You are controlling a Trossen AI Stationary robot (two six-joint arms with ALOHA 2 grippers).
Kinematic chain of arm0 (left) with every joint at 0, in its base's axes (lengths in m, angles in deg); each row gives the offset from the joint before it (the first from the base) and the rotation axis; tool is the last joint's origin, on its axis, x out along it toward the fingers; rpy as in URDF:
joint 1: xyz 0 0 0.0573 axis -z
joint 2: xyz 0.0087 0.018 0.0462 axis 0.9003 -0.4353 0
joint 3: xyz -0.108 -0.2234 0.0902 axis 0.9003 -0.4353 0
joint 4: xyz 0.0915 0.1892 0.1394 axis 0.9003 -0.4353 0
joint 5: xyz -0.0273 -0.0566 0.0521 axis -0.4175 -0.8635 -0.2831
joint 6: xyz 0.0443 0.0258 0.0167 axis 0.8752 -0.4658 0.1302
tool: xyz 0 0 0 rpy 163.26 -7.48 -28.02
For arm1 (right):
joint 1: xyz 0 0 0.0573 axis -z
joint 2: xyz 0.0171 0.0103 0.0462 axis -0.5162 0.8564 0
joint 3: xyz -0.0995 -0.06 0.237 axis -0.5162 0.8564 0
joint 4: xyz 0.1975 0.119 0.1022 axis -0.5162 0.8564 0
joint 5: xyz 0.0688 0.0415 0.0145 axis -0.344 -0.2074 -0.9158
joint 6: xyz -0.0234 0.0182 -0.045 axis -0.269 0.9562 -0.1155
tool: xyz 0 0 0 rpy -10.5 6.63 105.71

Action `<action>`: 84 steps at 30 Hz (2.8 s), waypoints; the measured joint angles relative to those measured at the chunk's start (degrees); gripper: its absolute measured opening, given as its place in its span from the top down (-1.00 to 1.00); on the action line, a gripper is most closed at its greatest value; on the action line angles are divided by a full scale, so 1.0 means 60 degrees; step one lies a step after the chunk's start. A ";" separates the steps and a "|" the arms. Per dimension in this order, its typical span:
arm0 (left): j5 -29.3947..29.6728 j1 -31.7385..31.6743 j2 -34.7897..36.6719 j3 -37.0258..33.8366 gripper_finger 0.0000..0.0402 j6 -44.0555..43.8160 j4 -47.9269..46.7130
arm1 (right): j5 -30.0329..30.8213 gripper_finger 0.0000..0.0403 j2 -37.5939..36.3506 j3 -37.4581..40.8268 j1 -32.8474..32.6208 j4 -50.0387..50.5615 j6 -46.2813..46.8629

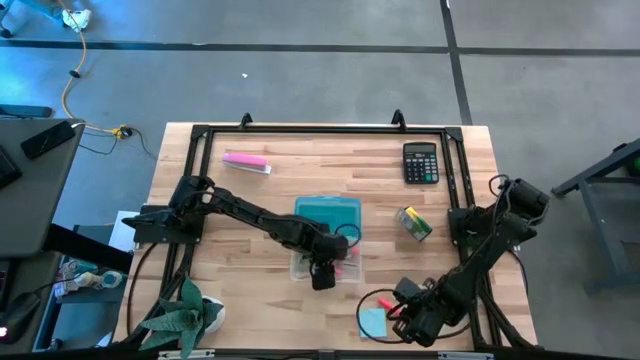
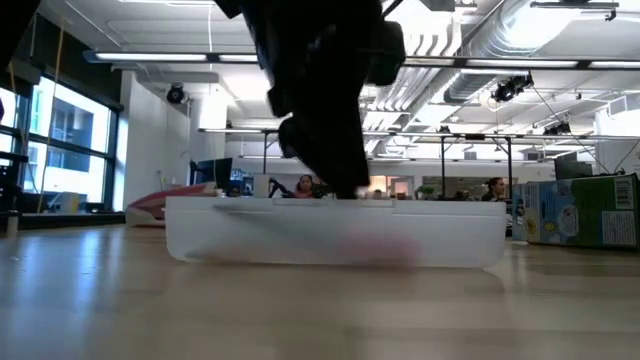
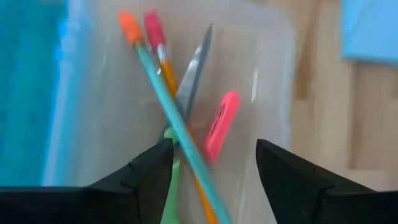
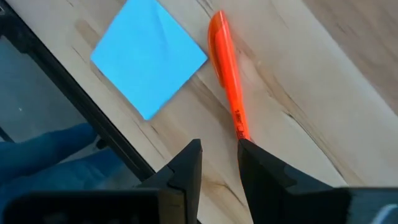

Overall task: Pack school essentials
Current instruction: Put the orange pen into the supply box

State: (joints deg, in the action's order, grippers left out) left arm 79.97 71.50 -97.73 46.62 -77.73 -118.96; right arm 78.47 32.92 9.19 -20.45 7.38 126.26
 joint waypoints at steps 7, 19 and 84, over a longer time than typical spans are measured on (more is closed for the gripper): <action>-0.0027 -0.0200 0.0832 0.0000 0.02 0.0036 -0.0432 | -0.0202 0.32 0.0510 0.0000 0.0004 -0.0143 -0.0088; 0.0055 -0.0734 0.3327 -0.0003 0.08 0.0010 -0.2555 | -0.1006 0.17 0.1624 0.0000 0.0044 -0.0399 -0.0007; 0.1634 0.1582 0.4956 -0.3071 0.28 -0.4969 -0.4587 | 0.0704 0.94 0.0224 -0.1377 0.5650 -0.1866 -0.9058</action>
State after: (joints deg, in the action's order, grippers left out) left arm 89.78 81.00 -67.99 28.19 -107.54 -146.48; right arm 82.69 34.27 0.93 13.45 -3.82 71.91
